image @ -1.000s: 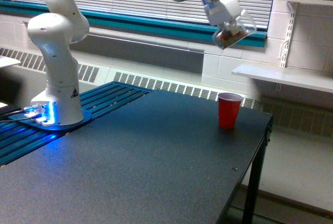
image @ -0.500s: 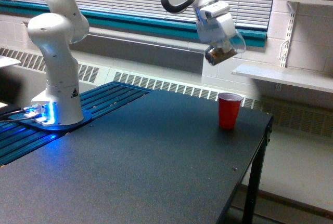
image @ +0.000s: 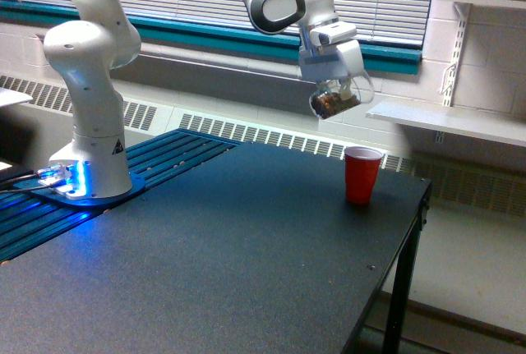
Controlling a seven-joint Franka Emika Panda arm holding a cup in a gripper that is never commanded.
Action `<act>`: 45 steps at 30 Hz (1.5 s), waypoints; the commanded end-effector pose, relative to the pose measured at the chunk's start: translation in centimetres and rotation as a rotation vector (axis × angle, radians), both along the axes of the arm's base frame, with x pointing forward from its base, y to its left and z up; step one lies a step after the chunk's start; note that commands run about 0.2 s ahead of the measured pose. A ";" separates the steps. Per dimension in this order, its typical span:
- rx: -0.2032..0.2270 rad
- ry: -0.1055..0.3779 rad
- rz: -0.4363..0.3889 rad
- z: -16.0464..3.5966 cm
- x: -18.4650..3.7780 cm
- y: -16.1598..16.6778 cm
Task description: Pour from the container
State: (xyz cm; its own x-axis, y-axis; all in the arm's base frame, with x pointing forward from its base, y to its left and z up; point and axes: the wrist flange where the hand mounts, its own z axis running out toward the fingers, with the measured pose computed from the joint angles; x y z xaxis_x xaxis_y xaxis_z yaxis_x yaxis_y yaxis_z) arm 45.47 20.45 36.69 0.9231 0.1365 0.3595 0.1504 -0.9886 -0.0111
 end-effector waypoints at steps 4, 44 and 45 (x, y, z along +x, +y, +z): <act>-0.045 0.030 -0.024 -2.0 -0.1 0.1; -0.221 0.088 -0.020 -6.0 1.6 2.8; -0.224 0.091 -0.019 -6.1 1.6 2.9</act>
State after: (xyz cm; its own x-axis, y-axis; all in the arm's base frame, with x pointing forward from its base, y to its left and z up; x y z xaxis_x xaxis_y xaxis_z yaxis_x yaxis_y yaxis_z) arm 47.12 22.33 30.41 0.9524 0.1965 0.2330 0.1531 -0.9694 0.1917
